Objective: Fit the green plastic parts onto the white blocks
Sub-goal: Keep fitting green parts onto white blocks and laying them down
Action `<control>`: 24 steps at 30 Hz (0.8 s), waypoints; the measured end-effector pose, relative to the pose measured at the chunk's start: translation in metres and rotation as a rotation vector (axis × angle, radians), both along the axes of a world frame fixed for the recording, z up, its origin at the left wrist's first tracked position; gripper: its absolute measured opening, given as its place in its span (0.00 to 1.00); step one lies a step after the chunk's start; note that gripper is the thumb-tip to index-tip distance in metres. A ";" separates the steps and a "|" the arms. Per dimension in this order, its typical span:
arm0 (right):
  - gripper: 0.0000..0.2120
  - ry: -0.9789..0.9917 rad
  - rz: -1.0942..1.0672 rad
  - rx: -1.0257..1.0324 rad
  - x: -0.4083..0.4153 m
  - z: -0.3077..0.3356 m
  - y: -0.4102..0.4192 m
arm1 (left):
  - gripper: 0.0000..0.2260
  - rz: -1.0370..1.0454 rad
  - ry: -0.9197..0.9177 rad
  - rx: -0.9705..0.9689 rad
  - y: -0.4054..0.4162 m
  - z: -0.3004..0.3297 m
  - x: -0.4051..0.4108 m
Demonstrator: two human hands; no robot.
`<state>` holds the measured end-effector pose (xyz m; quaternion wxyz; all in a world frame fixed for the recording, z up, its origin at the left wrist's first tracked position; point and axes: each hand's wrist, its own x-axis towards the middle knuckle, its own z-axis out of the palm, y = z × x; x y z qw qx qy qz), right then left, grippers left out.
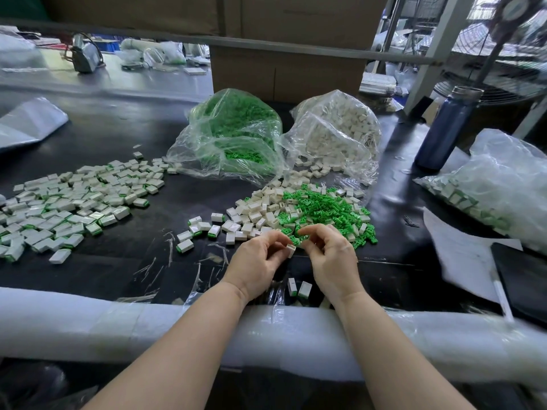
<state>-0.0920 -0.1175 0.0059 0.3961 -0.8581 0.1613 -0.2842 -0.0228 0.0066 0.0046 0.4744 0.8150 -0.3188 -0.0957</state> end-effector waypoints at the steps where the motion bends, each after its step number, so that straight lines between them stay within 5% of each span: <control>1: 0.06 -0.007 0.004 0.041 0.000 0.000 0.000 | 0.05 -0.008 0.000 0.003 0.000 0.000 0.000; 14: 0.09 -0.056 0.102 0.413 -0.001 0.005 -0.004 | 0.05 -0.043 0.094 -0.053 -0.001 -0.002 0.002; 24: 0.07 -0.031 0.071 0.423 -0.001 0.003 -0.004 | 0.05 -0.029 0.133 -0.103 0.001 -0.002 0.003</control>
